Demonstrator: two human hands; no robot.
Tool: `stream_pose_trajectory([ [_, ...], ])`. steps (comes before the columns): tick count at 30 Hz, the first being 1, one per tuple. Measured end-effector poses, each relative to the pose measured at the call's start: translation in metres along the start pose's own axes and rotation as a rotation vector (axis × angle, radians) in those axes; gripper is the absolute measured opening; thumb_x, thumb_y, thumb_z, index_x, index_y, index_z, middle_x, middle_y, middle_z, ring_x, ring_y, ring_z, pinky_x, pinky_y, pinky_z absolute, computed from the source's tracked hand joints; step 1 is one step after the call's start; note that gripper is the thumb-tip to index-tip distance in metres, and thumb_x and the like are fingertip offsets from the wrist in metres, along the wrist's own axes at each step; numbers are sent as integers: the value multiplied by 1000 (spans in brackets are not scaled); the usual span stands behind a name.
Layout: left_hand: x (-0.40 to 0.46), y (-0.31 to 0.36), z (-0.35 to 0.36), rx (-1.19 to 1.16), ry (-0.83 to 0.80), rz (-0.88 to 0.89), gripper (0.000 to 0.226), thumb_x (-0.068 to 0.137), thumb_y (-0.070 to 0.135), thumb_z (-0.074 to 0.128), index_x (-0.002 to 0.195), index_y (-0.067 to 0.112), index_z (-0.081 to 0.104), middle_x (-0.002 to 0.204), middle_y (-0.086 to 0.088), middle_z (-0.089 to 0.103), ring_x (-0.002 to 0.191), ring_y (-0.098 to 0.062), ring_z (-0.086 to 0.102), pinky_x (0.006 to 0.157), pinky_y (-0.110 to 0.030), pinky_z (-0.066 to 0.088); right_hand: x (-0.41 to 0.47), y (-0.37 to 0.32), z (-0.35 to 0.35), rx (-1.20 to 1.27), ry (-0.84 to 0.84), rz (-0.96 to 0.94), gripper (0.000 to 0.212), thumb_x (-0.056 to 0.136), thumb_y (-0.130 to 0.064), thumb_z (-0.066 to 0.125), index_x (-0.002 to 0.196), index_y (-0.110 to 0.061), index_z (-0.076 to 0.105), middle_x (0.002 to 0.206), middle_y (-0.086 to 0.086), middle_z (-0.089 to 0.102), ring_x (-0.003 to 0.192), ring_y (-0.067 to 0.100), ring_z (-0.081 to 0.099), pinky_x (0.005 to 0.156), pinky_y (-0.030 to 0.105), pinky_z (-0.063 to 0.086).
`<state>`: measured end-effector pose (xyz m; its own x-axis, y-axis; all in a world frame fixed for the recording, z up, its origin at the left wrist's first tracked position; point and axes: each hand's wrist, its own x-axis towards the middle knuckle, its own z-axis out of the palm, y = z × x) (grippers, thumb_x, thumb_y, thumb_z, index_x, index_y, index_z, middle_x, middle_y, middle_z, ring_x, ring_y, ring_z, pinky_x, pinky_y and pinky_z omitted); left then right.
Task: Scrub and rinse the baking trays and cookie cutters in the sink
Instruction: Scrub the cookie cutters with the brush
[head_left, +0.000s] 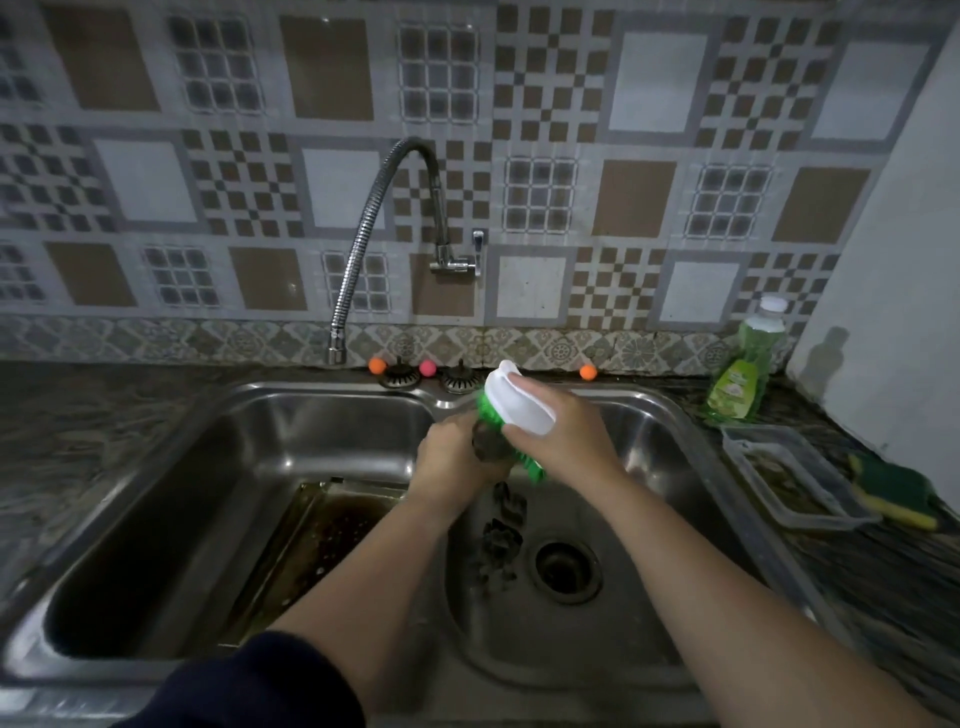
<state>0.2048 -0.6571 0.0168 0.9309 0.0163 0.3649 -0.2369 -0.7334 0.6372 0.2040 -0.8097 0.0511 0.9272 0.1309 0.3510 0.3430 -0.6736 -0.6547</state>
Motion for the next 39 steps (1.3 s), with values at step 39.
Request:
stream_pose_trajectory([
  [39,19,-145,-9,182,-226,-185,41,91,41,56,128,24,56,134,-2,49,121,-24,49,97,-42,45,-32,21,76,40,109,319,61,82,-24,72,137,-39,50,133,-2,53,119,15,50,83,21,37],
])
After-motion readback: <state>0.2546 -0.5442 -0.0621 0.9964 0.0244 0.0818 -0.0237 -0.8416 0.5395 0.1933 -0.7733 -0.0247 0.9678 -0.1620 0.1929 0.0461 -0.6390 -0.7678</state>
